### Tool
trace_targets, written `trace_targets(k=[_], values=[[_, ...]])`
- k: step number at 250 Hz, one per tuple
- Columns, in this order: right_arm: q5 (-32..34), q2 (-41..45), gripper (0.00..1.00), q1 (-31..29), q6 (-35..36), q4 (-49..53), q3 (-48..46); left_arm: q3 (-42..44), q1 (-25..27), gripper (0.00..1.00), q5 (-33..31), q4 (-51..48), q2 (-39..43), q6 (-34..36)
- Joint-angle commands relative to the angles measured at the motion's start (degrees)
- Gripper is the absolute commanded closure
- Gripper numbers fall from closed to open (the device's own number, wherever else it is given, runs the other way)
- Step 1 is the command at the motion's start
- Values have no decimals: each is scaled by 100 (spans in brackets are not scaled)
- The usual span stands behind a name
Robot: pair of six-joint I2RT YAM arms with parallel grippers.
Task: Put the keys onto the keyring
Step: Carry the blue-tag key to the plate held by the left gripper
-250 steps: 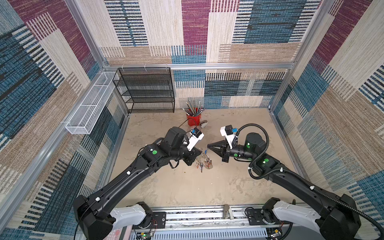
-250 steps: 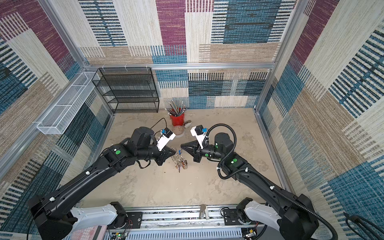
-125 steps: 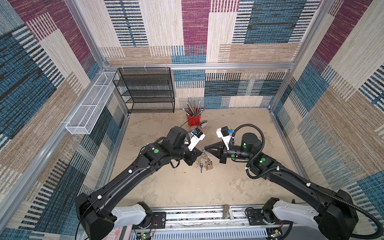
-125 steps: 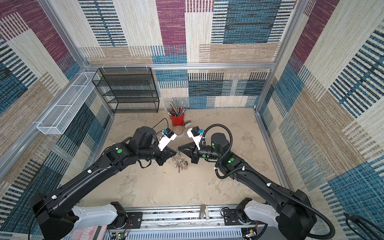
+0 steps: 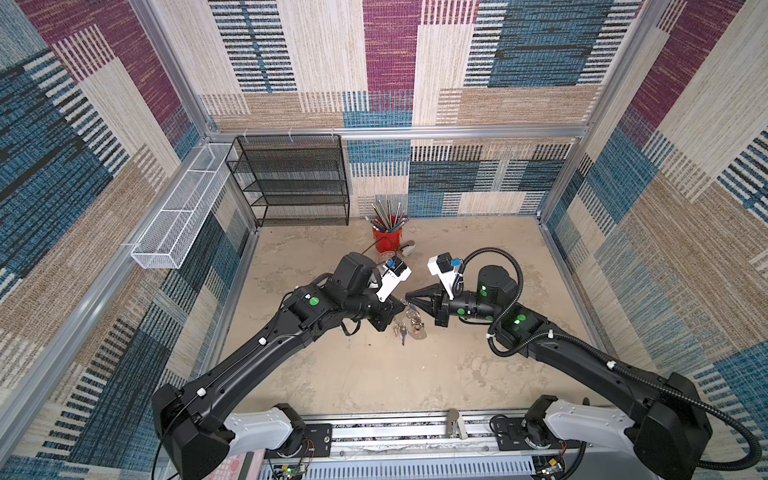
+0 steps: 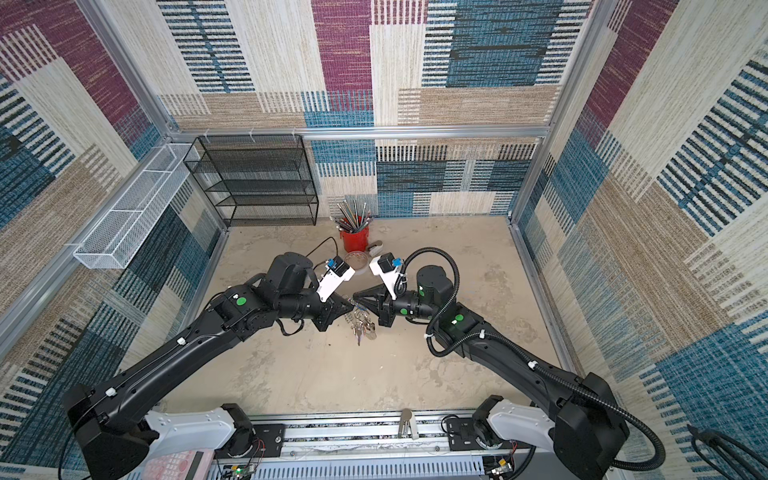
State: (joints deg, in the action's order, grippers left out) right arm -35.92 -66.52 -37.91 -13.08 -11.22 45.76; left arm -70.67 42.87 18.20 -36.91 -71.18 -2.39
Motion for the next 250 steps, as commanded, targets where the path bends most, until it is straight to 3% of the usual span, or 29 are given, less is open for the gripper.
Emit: trace_targets(k=[1,137,183,250], values=[[292,-10,100,-5,-60,-205,50,16,11,100,245,109,-27,133],[432,57,100,-3,-92,-271,-28,67,11,100,246,93,-87,70],[329,31,100,-12,-30,-190,-84,71,7,100,26,94,-75,17],[714,166,100,-23,34,-108,-140,-40,-16,100,-292,-214,-18,-24]])
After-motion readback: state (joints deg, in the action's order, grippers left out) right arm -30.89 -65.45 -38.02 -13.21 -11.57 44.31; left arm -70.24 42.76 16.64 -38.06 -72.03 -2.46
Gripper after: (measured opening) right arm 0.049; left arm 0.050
